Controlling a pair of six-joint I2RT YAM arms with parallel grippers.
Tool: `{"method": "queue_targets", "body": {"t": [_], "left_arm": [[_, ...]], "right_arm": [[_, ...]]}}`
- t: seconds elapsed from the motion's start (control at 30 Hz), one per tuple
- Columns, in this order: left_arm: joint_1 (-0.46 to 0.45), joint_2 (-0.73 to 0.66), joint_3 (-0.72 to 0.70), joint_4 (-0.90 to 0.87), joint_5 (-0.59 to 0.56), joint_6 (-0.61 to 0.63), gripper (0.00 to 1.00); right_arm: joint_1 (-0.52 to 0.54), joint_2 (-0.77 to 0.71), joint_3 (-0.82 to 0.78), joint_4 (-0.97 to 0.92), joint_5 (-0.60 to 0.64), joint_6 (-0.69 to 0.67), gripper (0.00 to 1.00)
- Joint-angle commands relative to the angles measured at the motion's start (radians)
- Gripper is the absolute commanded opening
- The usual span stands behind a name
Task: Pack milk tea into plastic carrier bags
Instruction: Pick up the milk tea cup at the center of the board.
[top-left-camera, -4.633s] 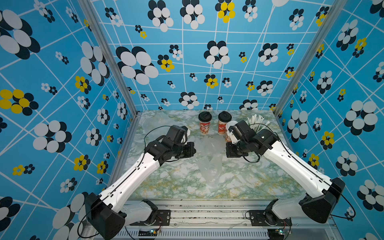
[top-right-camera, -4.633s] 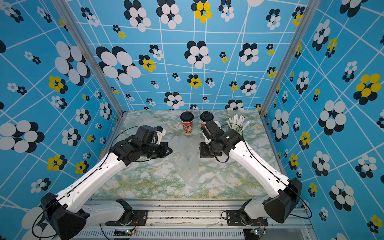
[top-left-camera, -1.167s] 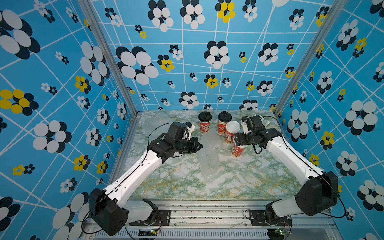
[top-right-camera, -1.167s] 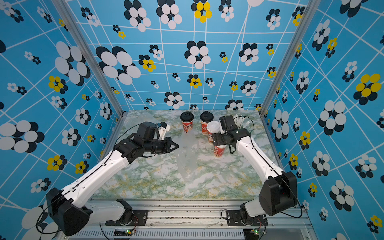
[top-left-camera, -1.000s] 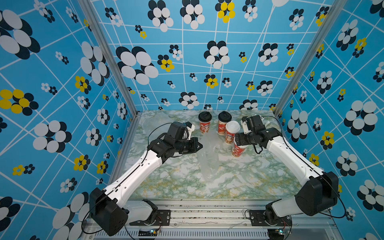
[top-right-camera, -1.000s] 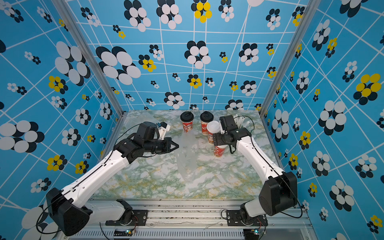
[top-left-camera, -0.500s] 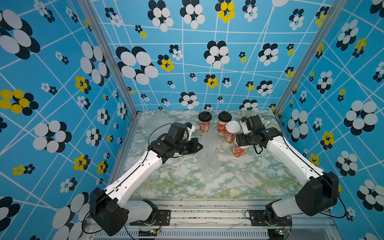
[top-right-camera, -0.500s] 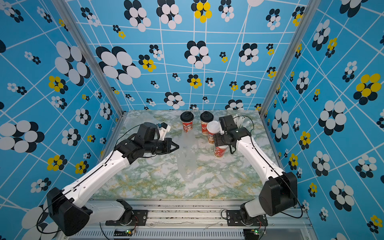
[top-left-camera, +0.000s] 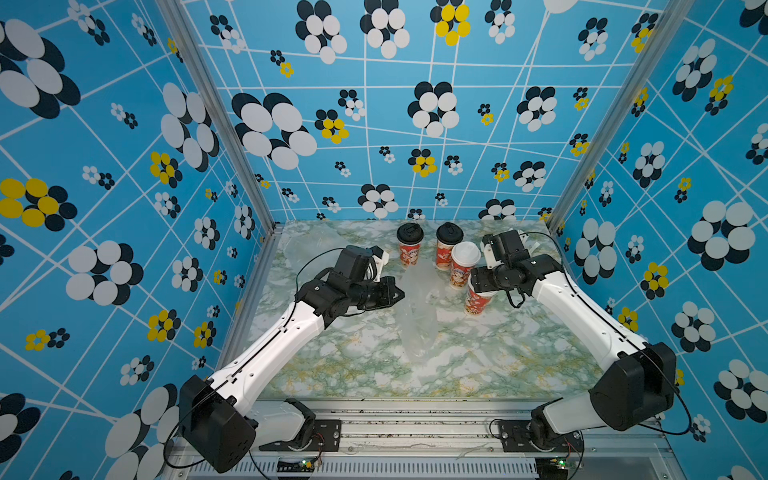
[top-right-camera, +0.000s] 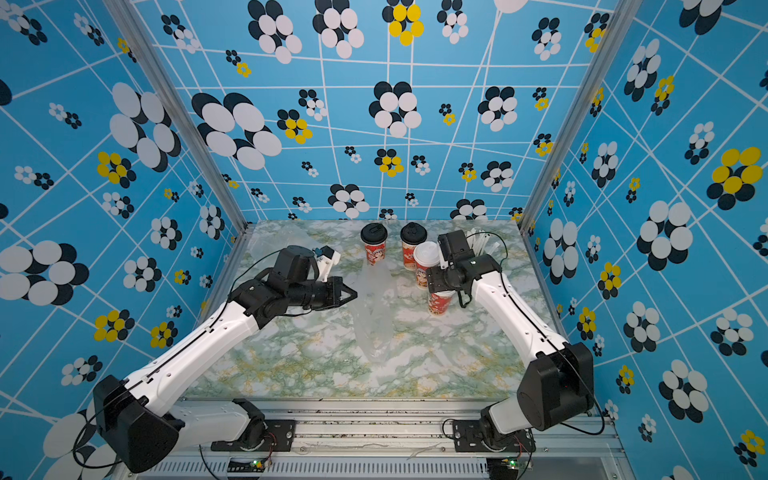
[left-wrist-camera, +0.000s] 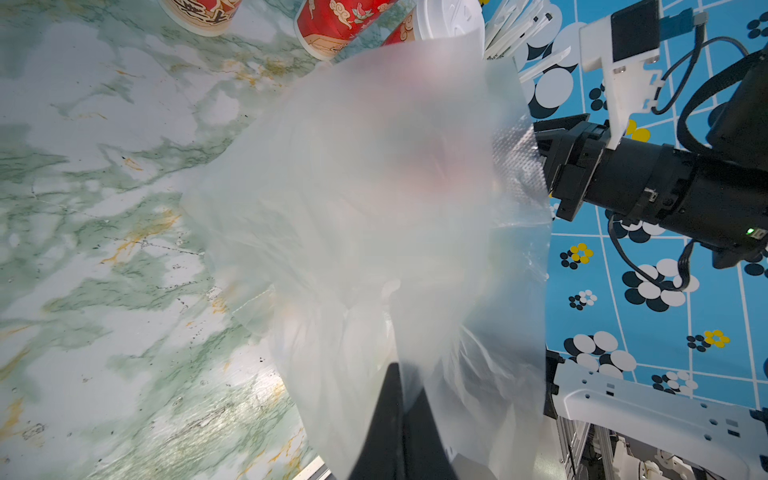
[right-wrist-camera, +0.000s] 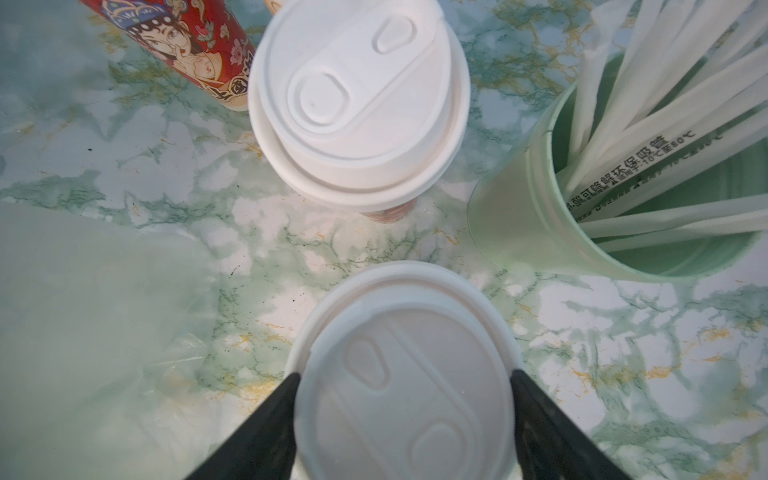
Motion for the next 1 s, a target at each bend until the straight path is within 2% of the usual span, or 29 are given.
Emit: {"method": "queue_targets", "body": {"t": [0.0, 0.53, 0.77, 0.97], "left_arm": [[0.011, -0.026, -0.01, 0.008, 0.01, -0.008, 0.0], [0.011, -0.029, -0.027, 0.03, 0.014, -0.022, 0.0], [0.01, -0.03, -0.025, 0.029, 0.015, -0.024, 0.0], [0.01, -0.033, -0.026, 0.03, 0.014, -0.026, 0.0]], "right_arm": [[0.004, 0.028, 0.008, -0.053, 0.01, 0.013, 0.75], [0.009, -0.043, 0.134, -0.155, 0.018, 0.071, 0.68], [0.061, -0.037, 0.278, -0.292, 0.064, 0.11, 0.66], [0.12, -0.003, 0.477, -0.425, 0.099, 0.162, 0.65]]}}
